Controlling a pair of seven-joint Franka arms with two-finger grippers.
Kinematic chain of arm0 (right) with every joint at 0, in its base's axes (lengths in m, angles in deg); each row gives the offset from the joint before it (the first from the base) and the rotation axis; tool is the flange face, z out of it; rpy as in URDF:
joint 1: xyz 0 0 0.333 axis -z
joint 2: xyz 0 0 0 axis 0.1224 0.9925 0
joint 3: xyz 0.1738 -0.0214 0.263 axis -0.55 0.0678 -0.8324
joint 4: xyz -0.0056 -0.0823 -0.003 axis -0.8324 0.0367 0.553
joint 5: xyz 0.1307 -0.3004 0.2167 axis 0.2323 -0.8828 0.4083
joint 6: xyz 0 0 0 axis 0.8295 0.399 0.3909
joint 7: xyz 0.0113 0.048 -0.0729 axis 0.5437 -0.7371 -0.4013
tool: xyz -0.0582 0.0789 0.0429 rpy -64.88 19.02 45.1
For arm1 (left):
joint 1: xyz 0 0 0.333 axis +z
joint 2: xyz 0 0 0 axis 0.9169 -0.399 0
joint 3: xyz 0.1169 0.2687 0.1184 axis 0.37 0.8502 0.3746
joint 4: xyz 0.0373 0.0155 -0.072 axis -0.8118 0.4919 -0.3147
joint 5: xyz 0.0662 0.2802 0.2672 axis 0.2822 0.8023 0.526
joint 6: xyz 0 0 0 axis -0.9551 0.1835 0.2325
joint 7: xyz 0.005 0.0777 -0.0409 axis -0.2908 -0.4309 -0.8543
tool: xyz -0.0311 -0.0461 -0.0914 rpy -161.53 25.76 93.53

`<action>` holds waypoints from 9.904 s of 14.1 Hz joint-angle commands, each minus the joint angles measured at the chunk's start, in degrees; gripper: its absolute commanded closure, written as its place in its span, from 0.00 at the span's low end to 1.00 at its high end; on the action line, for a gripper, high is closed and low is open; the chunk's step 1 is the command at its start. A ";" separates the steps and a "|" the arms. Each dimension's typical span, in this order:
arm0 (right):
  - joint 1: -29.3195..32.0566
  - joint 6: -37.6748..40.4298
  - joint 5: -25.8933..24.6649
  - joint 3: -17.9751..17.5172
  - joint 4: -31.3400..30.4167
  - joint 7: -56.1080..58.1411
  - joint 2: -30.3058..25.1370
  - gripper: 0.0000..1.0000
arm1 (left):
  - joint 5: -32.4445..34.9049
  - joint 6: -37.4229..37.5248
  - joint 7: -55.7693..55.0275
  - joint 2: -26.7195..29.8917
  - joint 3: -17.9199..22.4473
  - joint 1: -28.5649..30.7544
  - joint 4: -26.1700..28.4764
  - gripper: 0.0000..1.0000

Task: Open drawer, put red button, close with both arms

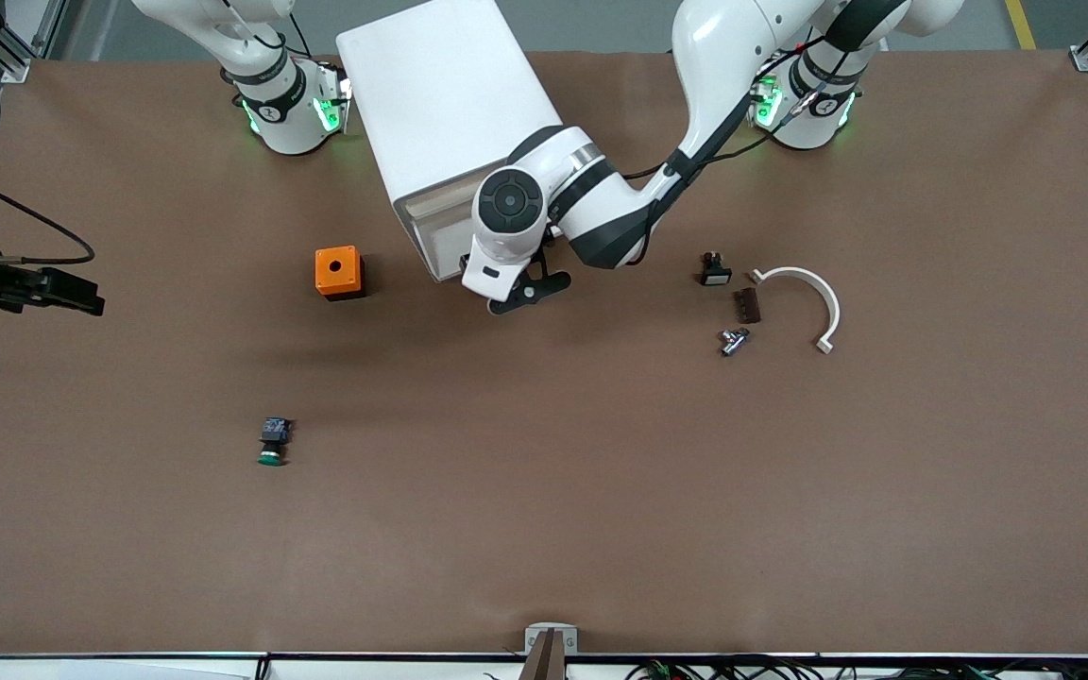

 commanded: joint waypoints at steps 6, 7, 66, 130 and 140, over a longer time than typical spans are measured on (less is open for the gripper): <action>0.75 0.58 0.00 -0.57 0.71 -0.37 -0.05 0.00 | -8.57 0.25 -0.53 1.33 -1.08 -0.12 3.02 0.00; 0.75 0.66 0.00 -0.57 0.10 -0.37 -0.84 0.00 | -9.36 0.25 -0.53 1.33 -1.08 -0.12 3.11 0.00; 0.40 -3.91 2.82 -0.83 -15.03 2.27 -19.56 0.00 | 3.29 27.50 54.39 35.51 2.33 46.91 8.11 0.00; 0.57 0.05 3.68 -0.75 -12.21 -0.72 -18.68 0.00 | 7.16 18.09 62.40 41.40 12.19 40.31 12.34 0.00; 0.49 0.05 3.43 -0.83 -12.21 -0.46 -18.68 0.00 | 7.24 18.62 62.23 41.40 12.19 40.49 12.42 0.00</action>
